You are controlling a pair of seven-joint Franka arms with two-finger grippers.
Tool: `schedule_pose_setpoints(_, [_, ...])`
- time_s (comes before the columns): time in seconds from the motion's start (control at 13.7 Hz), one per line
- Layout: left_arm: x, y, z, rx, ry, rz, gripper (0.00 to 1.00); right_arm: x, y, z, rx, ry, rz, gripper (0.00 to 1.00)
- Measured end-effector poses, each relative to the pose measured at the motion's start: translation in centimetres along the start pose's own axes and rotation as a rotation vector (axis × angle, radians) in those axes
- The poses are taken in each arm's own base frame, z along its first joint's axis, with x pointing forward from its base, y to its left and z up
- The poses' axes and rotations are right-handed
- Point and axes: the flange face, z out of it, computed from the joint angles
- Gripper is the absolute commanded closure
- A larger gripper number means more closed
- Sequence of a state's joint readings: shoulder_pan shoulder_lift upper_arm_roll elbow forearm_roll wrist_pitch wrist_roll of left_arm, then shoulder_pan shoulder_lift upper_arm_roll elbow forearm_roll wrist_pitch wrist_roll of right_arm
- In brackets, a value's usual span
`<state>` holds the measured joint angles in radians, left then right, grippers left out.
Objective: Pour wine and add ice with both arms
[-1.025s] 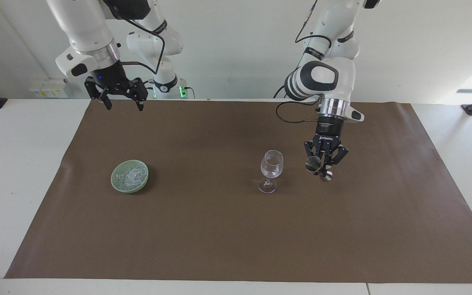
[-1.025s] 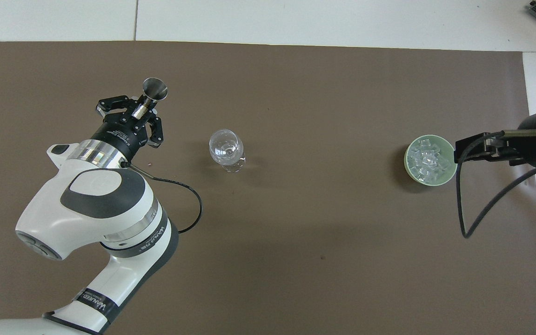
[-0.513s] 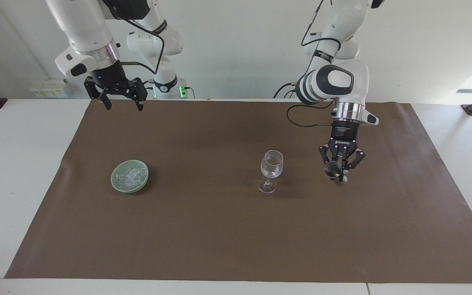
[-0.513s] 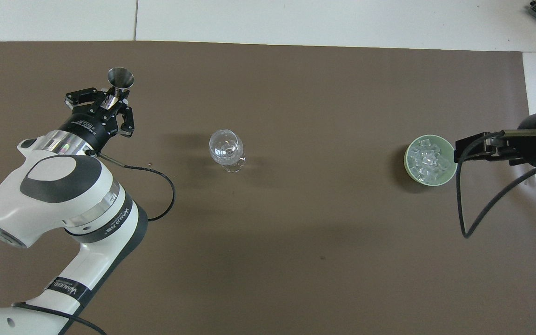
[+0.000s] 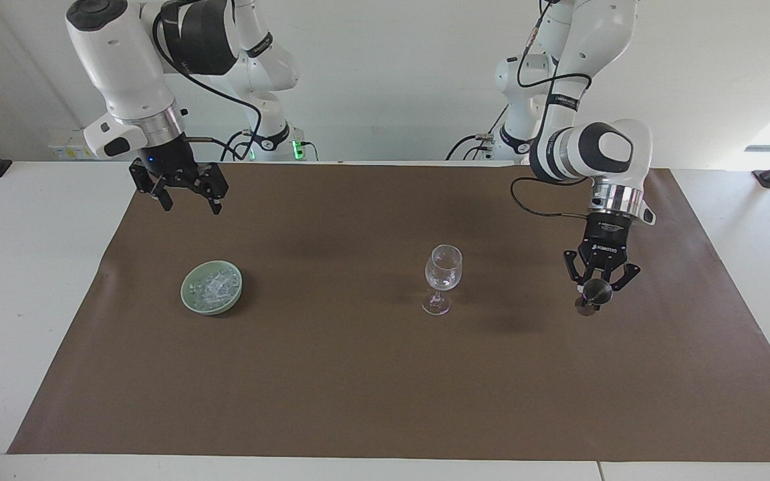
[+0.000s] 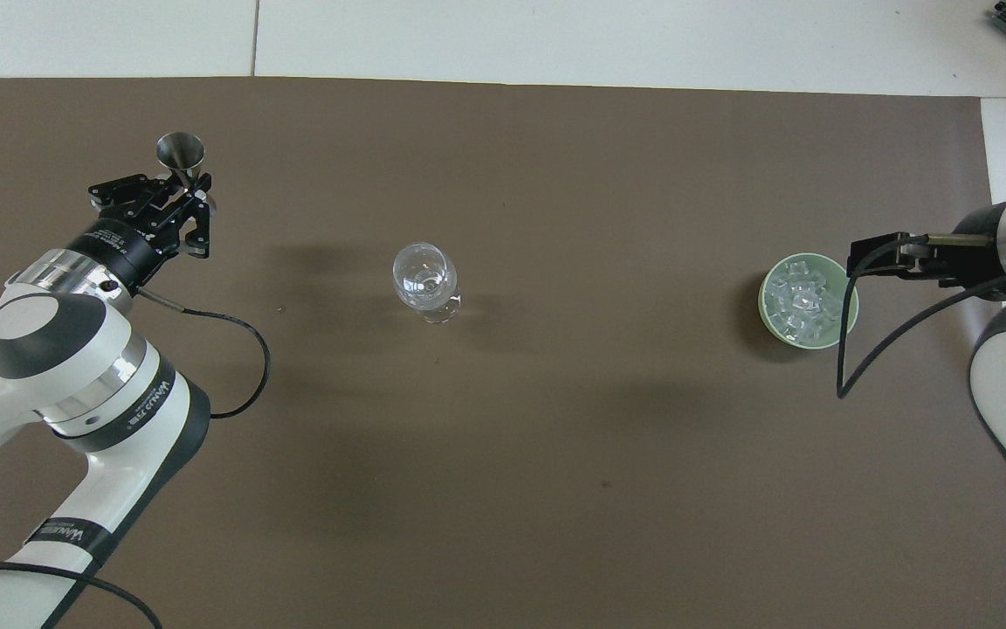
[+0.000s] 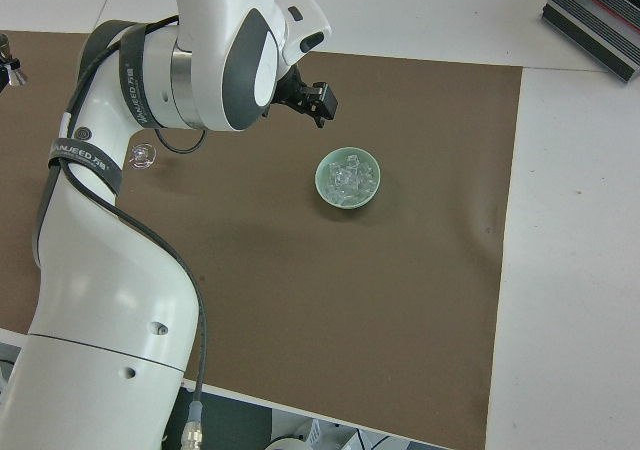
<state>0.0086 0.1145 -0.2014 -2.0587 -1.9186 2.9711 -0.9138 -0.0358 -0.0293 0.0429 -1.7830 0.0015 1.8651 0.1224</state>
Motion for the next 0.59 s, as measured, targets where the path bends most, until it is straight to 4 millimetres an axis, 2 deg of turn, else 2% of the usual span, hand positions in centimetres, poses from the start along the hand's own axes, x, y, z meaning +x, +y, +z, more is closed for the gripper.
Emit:
schedule_pose_setpoints(0.22, [2.2, 1.4, -0.2, 0.041, -0.010, -0.014, 1.00, 0.8, 0.1, 3.9, 0.005, 0.036, -0.004, 0.00])
schedule_pose_setpoints(0.59, [6.6, 2.8, -0.6, 0.110, -0.024, -0.080, 1.00, 1.6, 0.6, 12.9, 0.013, 0.086, 0.005, 0.00])
